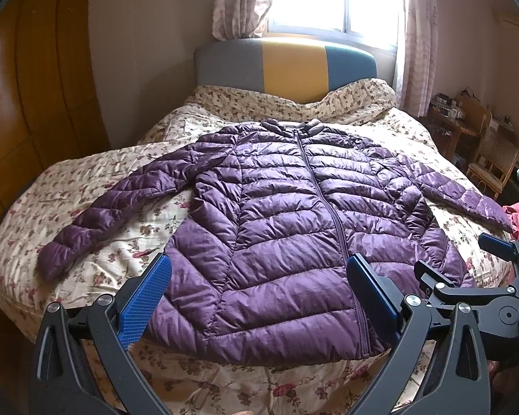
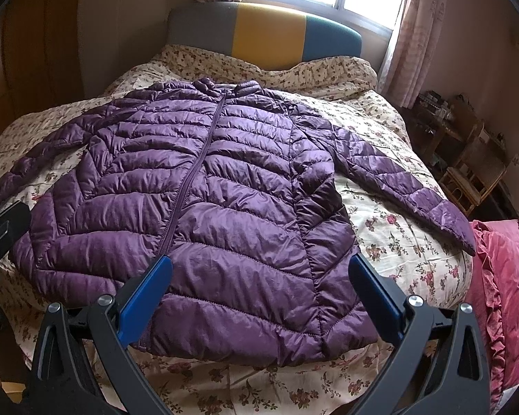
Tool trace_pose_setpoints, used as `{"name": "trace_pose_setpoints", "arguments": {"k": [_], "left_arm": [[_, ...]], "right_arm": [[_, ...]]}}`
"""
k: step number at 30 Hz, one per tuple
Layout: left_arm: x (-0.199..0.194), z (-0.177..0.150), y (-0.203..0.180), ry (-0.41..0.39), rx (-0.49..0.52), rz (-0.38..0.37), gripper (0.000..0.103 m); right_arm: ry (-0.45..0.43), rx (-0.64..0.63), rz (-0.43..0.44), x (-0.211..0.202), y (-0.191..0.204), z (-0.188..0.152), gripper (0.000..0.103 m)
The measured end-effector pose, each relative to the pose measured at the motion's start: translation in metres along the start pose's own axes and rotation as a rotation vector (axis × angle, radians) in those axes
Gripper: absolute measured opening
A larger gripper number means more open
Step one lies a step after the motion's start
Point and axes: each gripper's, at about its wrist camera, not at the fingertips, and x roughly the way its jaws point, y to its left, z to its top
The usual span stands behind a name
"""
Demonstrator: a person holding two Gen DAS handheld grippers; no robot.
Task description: Fold large clothes
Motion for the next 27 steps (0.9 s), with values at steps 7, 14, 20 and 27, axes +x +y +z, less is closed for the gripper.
{"name": "trace_pose_setpoints", "arguments": {"k": [7, 14, 20, 27], "left_arm": [[0.019, 0.006, -0.004, 0.029, 0.005, -0.012, 0.1], [0.054, 0.022, -0.011, 0.047, 0.01, -0.092, 0.1], [0.102, 0.042, -0.018, 0.072, 0.04, -0.092, 0.1], [0.16, 0.066, -0.012, 0.127, 0.051, -0.07, 0.1]], "right_arm": [[0.034, 0.031, -0.011, 0.017, -0.015, 0.004, 0.101], [0.127, 0.147, -0.094, 0.06, -0.084, 0.012, 0.101], [0.203, 0.303, -0.245, 0.105, -0.189, 0.019, 0.088], [0.257, 0.548, -0.419, 0.127, -0.322, 0.019, 0.072]]}}
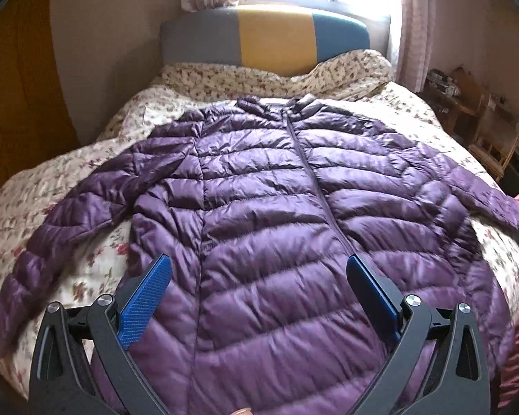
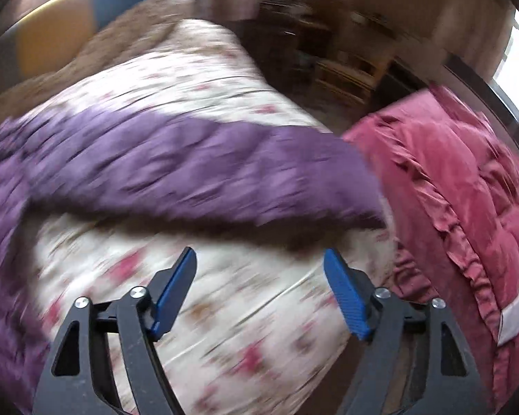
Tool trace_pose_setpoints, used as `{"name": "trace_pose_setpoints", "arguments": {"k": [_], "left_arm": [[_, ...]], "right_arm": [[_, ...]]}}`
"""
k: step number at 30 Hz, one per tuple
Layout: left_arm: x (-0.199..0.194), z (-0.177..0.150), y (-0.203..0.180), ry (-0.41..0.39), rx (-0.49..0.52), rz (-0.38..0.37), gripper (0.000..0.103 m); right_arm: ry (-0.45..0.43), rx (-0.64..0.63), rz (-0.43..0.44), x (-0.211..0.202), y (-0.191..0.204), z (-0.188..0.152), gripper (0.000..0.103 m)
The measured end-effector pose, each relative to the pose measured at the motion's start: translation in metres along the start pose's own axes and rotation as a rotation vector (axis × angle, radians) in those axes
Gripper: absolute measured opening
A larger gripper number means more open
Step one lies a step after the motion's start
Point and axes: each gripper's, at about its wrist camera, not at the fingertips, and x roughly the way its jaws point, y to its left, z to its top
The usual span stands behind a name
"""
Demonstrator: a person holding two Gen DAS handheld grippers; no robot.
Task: Fold large clothes
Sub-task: 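Grasp the purple jacket's sleeve cuff with the right gripper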
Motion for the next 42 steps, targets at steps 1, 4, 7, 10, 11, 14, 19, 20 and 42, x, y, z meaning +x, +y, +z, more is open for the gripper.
{"name": "trace_pose_setpoints", "arguments": {"k": [1, 4, 7, 10, 11, 14, 19, 20, 42], "left_arm": [[0.008, 0.005, 0.003, 0.007, -0.008, 0.007, 0.1], [0.031, 0.018, 0.011, 0.028, -0.03, 0.017, 0.1], [0.049, 0.03, 0.016, 0.036, -0.036, 0.037, 0.1], [0.065, 0.04, 0.021, 0.038, -0.042, 0.039, 0.1], [0.071, 0.043, 0.022, 0.043, -0.045, 0.037, 0.1], [0.085, 0.052, 0.024, 0.05, -0.047, 0.04, 0.1], [0.11, 0.064, 0.024, 0.07, -0.025, 0.047, 0.1], [0.115, 0.065, 0.024, 0.077, -0.021, 0.046, 0.1], [0.129, 0.07, 0.073, 0.085, -0.146, 0.001, 0.1]], "right_arm": [[0.006, 0.031, -0.022, 0.006, -0.012, 0.008, 0.071], [0.024, 0.118, -0.073, 0.023, -0.043, 0.028, 0.071], [0.054, 0.194, -0.116, 0.039, -0.071, 0.045, 0.071], [0.097, 0.231, -0.134, 0.06, -0.083, 0.056, 0.072], [0.111, 0.237, -0.13, 0.068, -0.084, 0.059, 0.073], [0.156, 0.242, -0.119, 0.082, -0.081, 0.061, 0.074], [0.18, 0.255, -0.096, 0.091, -0.072, 0.06, 0.058], [0.176, 0.251, -0.08, 0.092, -0.069, 0.06, 0.042], [-0.27, -0.406, -0.022, -0.03, 0.206, 0.114, 0.006]]}}
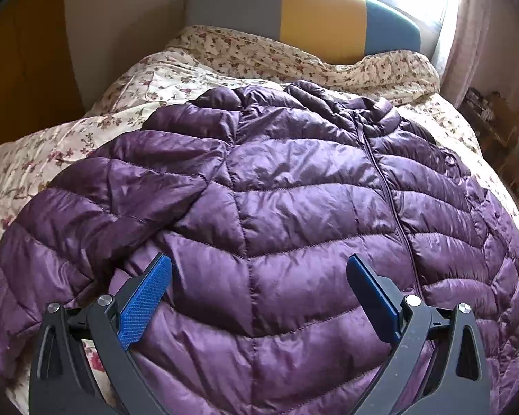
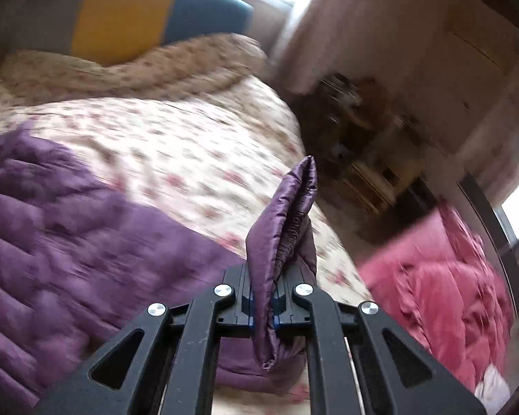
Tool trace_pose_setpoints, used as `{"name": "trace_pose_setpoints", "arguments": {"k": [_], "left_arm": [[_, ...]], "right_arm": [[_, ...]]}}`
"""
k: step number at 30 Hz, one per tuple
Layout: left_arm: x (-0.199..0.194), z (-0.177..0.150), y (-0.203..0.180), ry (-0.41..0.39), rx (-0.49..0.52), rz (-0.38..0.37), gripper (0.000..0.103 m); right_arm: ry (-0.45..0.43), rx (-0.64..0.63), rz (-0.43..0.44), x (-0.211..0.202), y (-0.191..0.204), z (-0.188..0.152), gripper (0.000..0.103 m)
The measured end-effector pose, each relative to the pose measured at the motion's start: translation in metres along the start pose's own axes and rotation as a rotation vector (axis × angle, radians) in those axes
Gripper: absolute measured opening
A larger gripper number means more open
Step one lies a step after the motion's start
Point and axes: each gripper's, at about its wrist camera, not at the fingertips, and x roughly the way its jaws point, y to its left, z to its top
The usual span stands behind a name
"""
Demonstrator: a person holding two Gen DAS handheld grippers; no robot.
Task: Fold large clothes
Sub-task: 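Carry the held sleeve across the jacket body with the right gripper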
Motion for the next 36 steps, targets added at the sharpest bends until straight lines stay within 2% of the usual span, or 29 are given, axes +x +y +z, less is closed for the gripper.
{"name": "trace_pose_setpoints", "arguments": {"k": [8, 18, 25, 27, 31, 33, 34, 35, 36], "left_arm": [[0.008, 0.002, 0.02, 0.023, -0.043, -0.024, 0.1], [0.013, 0.0, 0.036, 0.02, -0.084, -0.05, 0.1], [0.006, -0.006, 0.051, -0.001, -0.151, -0.087, 0.095], [0.005, -0.006, 0.053, -0.003, -0.155, -0.087, 0.089], [0.001, -0.008, 0.055, -0.013, -0.156, -0.092, 0.088], [-0.001, -0.009, 0.055, -0.014, -0.152, -0.094, 0.088], [-0.001, -0.009, 0.055, -0.015, -0.149, -0.094, 0.088], [-0.002, -0.009, 0.054, -0.017, -0.146, -0.097, 0.088], [-0.003, -0.009, 0.053, -0.019, -0.144, -0.097, 0.088]], "right_arm": [[-0.069, -0.124, 0.194, -0.024, 0.118, 0.035, 0.006], [-0.065, -0.22, 0.48, -0.052, 0.24, 0.041, 0.006], [-0.05, -0.308, 0.664, -0.079, 0.288, 0.03, 0.006], [-0.039, -0.34, 0.723, -0.085, 0.302, 0.025, 0.006], [-0.008, -0.389, 0.802, -0.09, 0.319, 0.017, 0.006], [0.019, -0.41, 0.813, -0.089, 0.327, 0.011, 0.009], [0.027, -0.41, 0.815, -0.088, 0.329, 0.009, 0.017], [0.044, -0.404, 0.828, -0.086, 0.329, 0.007, 0.034], [0.049, -0.398, 0.837, -0.086, 0.328, 0.005, 0.043]]}}
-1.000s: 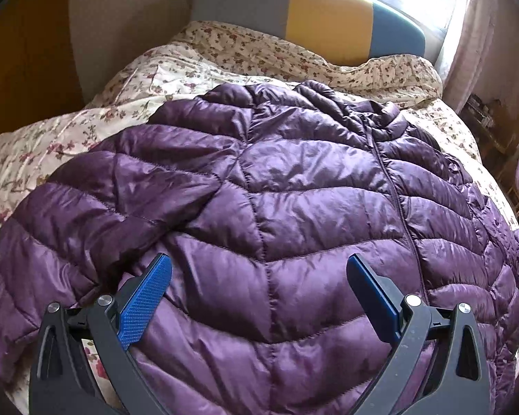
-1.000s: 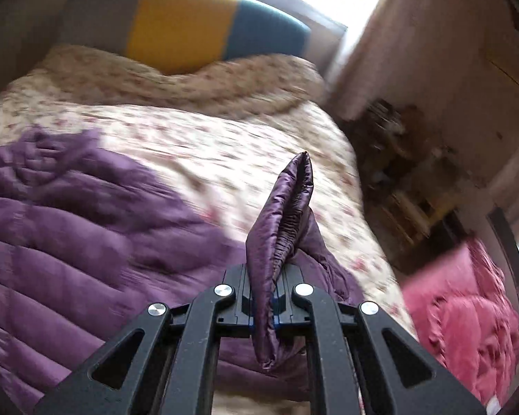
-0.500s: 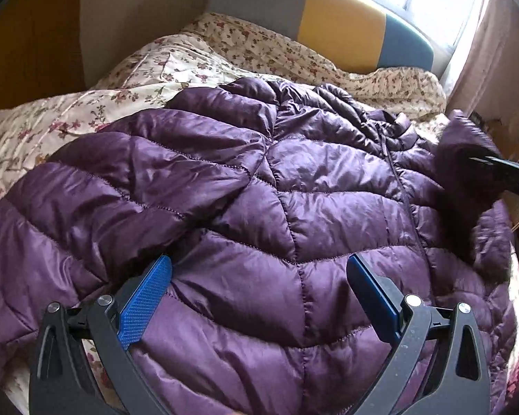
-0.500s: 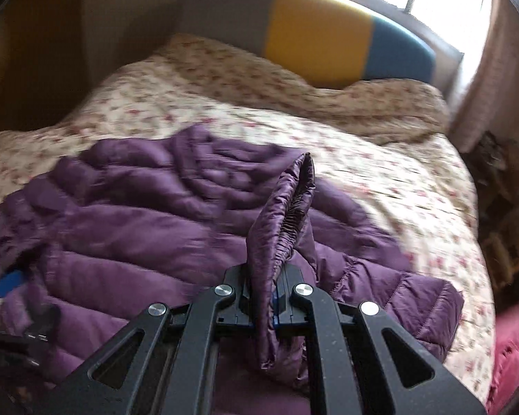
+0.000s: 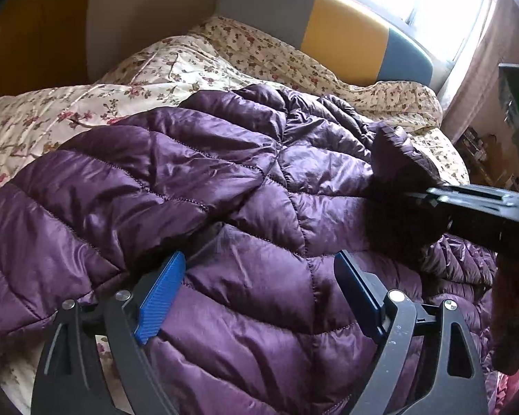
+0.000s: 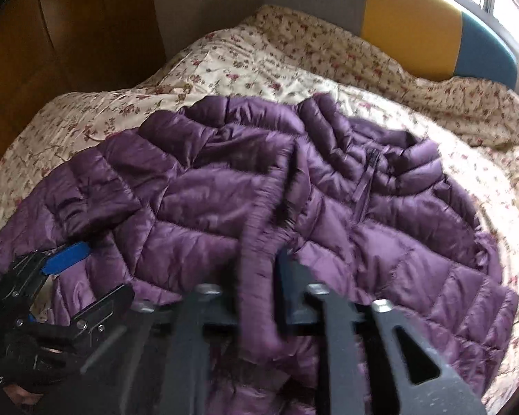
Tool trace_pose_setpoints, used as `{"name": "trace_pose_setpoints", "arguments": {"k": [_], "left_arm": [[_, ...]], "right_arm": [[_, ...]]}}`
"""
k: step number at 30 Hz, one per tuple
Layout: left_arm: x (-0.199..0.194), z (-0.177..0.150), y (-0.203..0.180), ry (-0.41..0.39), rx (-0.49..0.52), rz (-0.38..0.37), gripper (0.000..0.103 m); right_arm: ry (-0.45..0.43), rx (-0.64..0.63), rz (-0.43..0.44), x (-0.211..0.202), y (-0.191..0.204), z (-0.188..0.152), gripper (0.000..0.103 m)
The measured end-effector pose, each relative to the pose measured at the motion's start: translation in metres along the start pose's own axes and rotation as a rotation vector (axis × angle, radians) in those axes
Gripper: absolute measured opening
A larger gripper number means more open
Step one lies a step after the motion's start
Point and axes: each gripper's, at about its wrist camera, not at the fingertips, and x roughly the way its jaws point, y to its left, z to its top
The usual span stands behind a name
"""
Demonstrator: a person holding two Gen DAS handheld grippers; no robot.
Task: Fold large clothes
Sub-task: 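Carry the held sleeve across the jacket body with the right gripper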
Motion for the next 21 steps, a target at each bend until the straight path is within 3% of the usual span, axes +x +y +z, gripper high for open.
{"name": "trace_pose_setpoints", "arguments": {"k": [1, 2, 7, 13, 21], "left_arm": [[-0.001, 0.0, 0.0, 0.0, 0.001, -0.003, 0.088], [-0.002, 0.0, -0.002, -0.001, 0.005, -0.006, 0.088], [-0.009, 0.003, -0.009, -0.016, 0.011, -0.035, 0.088], [-0.019, 0.011, -0.025, -0.04, 0.008, -0.088, 0.088], [-0.015, 0.02, -0.041, -0.029, -0.002, -0.131, 0.088]], "right_arm": [[-0.007, 0.008, 0.006, -0.001, 0.0, -0.003, 0.054], [-0.015, 0.018, 0.01, -0.003, -0.001, -0.005, 0.058], [-0.037, 0.083, 0.022, -0.016, -0.018, -0.012, 0.07], [-0.067, 0.147, 0.057, -0.037, -0.04, -0.022, 0.092], [-0.094, 0.22, 0.018, -0.053, -0.071, -0.035, 0.096]]}}
